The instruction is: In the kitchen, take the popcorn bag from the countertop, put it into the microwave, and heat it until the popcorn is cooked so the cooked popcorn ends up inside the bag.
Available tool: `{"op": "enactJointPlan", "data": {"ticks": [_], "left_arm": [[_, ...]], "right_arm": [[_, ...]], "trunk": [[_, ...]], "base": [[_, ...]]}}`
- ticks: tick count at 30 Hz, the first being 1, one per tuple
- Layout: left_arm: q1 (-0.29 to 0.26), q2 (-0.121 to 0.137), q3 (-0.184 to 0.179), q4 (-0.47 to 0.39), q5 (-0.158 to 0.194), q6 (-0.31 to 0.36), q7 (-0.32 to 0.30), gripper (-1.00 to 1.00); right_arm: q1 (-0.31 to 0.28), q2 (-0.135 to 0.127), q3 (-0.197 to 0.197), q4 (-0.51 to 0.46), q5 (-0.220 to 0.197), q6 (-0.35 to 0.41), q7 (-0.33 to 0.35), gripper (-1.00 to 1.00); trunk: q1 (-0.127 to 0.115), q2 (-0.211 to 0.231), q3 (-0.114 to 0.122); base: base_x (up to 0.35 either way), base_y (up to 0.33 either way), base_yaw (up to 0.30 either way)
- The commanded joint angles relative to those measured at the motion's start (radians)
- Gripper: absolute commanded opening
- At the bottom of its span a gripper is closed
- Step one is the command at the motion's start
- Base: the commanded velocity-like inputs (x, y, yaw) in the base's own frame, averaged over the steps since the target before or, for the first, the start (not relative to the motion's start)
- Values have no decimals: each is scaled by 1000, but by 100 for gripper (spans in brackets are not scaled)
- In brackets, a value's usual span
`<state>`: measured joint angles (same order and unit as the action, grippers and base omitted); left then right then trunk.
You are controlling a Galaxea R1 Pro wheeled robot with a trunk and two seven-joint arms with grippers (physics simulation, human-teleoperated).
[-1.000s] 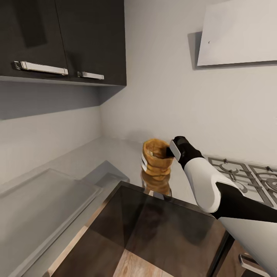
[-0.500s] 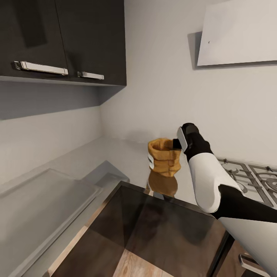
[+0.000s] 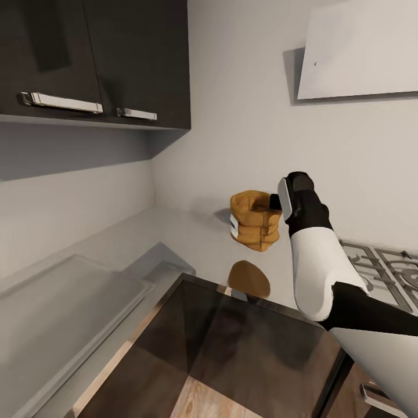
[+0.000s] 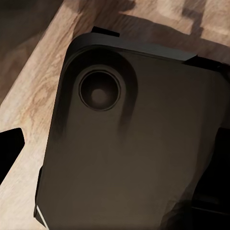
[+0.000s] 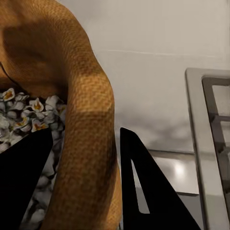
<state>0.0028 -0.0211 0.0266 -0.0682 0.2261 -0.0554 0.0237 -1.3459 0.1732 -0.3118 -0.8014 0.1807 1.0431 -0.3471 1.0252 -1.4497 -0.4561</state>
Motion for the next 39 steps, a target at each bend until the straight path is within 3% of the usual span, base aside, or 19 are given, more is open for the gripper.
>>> {"op": "enactJointPlan", "data": {"ticks": [1, 12, 39], "left_arm": [[0, 0, 2, -2, 2, -1, 2, 100], [0, 0, 3, 0, 2, -39, 3, 100], [0, -5, 1, 8, 4, -40, 4, 100]], "right_arm": [[-1, 1, -3, -1, 10, 4, 5, -100], [-1, 1, -3, -1, 8, 4, 8, -100], [-1, 1, -1, -1, 16, 4, 7, -100]], "trunk": [[0, -1, -1], [0, -1, -1], [0, -1, -1]], "base": [[-79, 0, 0], [-316, 0, 0], [-346, 0, 0]]}}
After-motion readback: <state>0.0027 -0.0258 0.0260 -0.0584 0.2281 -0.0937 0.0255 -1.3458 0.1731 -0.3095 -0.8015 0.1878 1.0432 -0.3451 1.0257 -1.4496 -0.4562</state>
